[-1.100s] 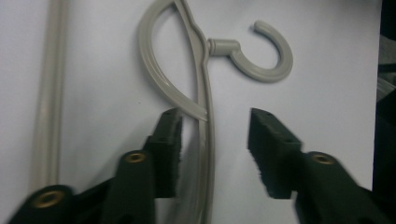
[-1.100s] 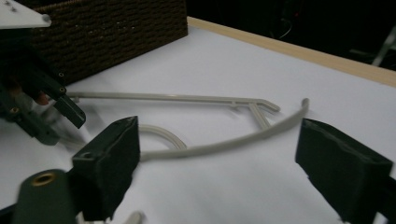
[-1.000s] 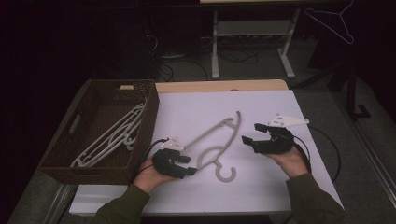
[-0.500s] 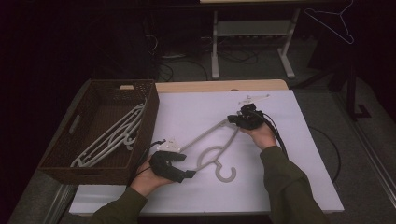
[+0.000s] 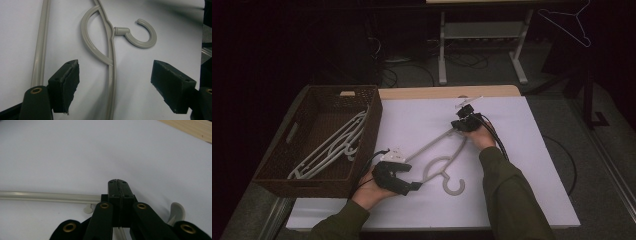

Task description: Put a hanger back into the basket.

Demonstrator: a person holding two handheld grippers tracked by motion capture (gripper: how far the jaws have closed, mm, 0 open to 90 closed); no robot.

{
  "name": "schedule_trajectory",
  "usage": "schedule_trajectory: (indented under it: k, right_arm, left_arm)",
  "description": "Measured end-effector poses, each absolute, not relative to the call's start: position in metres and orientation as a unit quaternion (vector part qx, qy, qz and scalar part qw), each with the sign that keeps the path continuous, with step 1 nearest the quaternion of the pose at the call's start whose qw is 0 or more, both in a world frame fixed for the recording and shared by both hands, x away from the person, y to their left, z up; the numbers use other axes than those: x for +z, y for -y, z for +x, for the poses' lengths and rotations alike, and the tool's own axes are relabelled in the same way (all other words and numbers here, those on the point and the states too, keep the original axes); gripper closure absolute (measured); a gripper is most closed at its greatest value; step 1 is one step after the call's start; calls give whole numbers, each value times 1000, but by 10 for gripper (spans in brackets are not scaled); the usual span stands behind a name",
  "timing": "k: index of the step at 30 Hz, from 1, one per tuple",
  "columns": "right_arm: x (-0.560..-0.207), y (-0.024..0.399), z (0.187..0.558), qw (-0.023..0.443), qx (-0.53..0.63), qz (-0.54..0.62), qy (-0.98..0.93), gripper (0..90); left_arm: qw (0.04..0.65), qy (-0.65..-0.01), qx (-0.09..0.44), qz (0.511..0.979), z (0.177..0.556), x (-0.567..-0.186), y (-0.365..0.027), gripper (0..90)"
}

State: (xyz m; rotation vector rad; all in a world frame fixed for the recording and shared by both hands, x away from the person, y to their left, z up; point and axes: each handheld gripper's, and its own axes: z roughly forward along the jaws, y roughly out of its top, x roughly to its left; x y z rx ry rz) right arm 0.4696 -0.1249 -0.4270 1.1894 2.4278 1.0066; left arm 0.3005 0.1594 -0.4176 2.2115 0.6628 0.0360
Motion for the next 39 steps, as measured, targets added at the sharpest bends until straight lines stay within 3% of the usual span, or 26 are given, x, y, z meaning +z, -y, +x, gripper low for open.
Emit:
schedule_trajectory:
  k: [12,26,39]
  right_arm:
    - [-433,119,476,121,331,415,-839,898]
    - [-436,118,478,115,329,423,-837,899]
    - [-436,118,479,113,328,422,-838,900]
  left_arm:
    - [394,-253,16,884,304,-420,-152,305]
    - [340,-229,13,912,310,-431,-136,547]
    - [317,-222,12,922,314,-435,-128,663]
